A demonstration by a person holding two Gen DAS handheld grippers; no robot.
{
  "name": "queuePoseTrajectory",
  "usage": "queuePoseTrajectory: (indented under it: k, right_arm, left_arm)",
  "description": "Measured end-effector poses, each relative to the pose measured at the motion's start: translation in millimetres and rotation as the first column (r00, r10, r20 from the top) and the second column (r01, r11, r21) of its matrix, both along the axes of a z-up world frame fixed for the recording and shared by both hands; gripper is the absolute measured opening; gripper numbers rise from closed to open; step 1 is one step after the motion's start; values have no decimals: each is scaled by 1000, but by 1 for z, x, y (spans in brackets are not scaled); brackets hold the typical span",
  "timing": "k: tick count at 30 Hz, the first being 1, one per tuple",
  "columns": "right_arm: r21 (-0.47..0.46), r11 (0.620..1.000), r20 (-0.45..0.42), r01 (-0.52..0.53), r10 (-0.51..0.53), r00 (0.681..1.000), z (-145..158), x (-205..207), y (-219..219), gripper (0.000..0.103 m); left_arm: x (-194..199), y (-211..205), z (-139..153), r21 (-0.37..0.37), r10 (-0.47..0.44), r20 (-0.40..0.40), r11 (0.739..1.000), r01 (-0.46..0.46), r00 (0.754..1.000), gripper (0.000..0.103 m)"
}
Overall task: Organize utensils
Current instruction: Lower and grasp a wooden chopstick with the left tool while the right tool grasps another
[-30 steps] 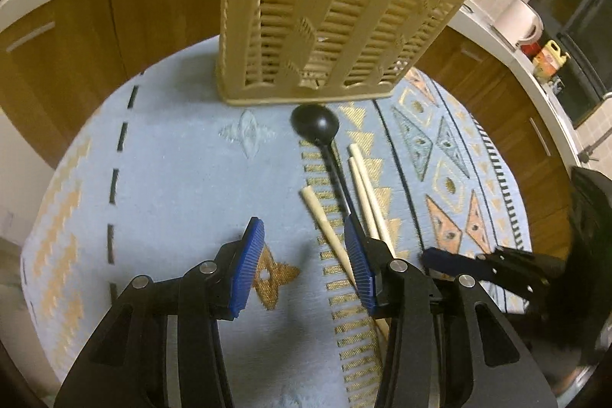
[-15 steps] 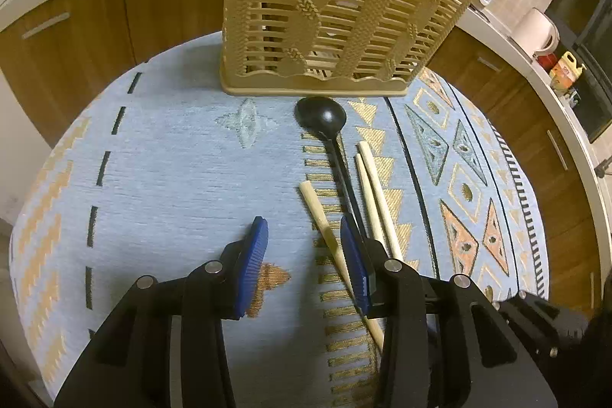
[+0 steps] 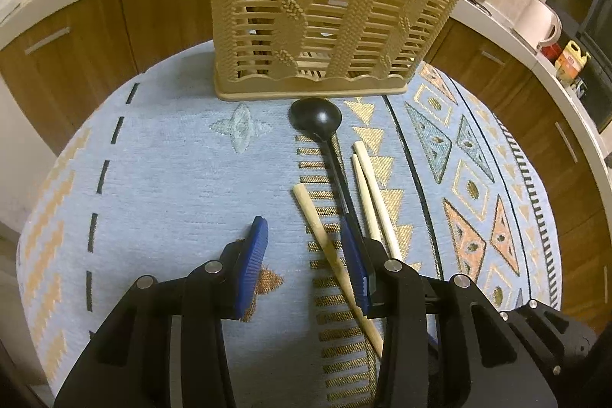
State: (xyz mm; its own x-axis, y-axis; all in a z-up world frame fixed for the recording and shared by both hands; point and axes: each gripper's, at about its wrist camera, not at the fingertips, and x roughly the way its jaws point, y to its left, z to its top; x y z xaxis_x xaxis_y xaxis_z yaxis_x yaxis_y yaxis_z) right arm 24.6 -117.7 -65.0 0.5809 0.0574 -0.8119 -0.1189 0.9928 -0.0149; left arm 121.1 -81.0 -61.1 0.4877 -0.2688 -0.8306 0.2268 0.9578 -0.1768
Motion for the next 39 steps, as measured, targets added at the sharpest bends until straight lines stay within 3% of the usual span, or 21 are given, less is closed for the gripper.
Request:
queuePoseTrajectory:
  k: [3, 6, 9, 12, 14, 18, 23, 30, 32, 37, 39]
  right_arm:
    - [-17, 999, 14, 29, -29, 999, -1, -7, -10, 4]
    - [-9, 998, 12, 65, -65, 998, -2, -10, -25, 4]
    - [14, 995, 6, 99, -99, 995, 0, -14, -41, 4]
    - [53, 992, -9, 112, -112, 994, 1, -16, -51, 5]
    - [55, 992, -10, 117, -117, 993, 3, -19, -53, 4]
    - [88, 987, -28, 132, -130, 991, 6, -22, -63, 5]
    - [128, 979, -62, 156, -149, 987, 8, -20, -80, 5]
    - [208, 972, -167, 108, -73, 983, 5, -6, -89, 6]
    - [245, 965, -205, 98, -47, 978, 7, 5, -97, 10]
    - [250, 966, -228, 64, -6, 974, 21, 37, -102, 42]
    - [224, 973, -222, 50, 1, 975, 26, 55, -101, 44]
  left_arm:
    - [0, 1, 1, -2, -2, -3, 1000, 2, 1000, 37]
    - [-1, -1, 1, 20, 0, 2, 1000, 0, 1000, 37]
    - [-4, -11, 0, 100, -9, 24, 995, 6, 1000, 37]
    - [-6, -25, -2, 206, -22, 59, 979, 9, 998, 26]
    - [-7, -28, -1, 225, -32, 66, 974, 16, 997, 12]
    - [-5, -18, 0, 198, -73, 49, 978, 62, 996, 4]
    - [-8, 6, 2, 167, -146, 26, 976, 140, 989, 4]
    - [1, 38, 5, 19, -164, -62, 986, 166, 984, 5]
    - [6, 41, 6, -5, -196, -102, 981, 196, 975, 5]
    - [13, 45, 11, -26, -266, -182, 964, 266, 947, 11]
    - [13, 43, 12, -19, -284, -210, 958, 287, 935, 11]
